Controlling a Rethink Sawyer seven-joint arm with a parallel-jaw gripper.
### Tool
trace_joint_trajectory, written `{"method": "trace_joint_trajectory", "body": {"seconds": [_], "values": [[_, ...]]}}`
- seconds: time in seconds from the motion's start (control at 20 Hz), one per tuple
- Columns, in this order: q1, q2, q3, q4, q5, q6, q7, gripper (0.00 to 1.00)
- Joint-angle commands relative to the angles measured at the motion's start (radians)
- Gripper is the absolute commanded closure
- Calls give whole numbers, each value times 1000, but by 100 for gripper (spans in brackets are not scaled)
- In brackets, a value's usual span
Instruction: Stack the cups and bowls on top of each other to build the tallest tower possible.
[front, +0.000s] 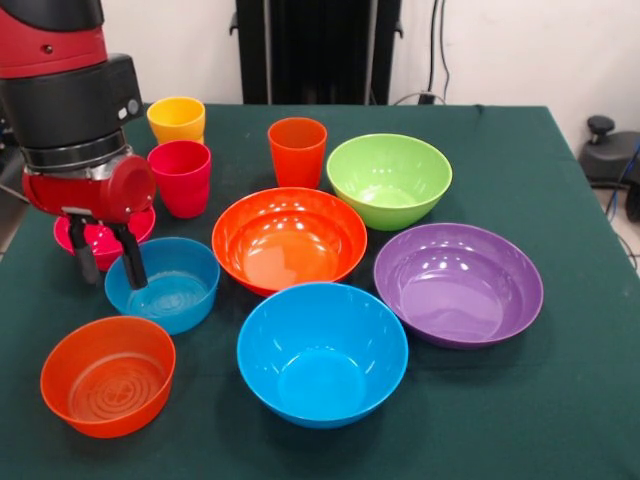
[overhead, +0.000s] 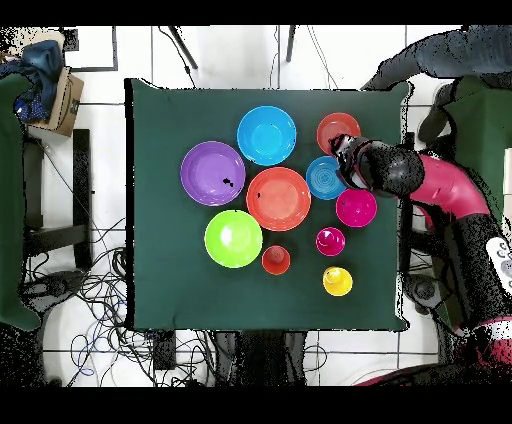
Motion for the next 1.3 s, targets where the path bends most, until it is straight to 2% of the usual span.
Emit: {"method": "trace_joint_trajectory", "body": {"seconds": [0.05,0.4,0.6,0.7,1.3], "values": [[37,79,10,3,-64,-88,-78,0],[11,91,23,25,-67,-114,-111,0],[-13,117,41,19,-57,-57,-169,0],[-21,131,45,16,-65,-64,-179,0],[-22,155,41,3,-95,-77,-186,0]]}}
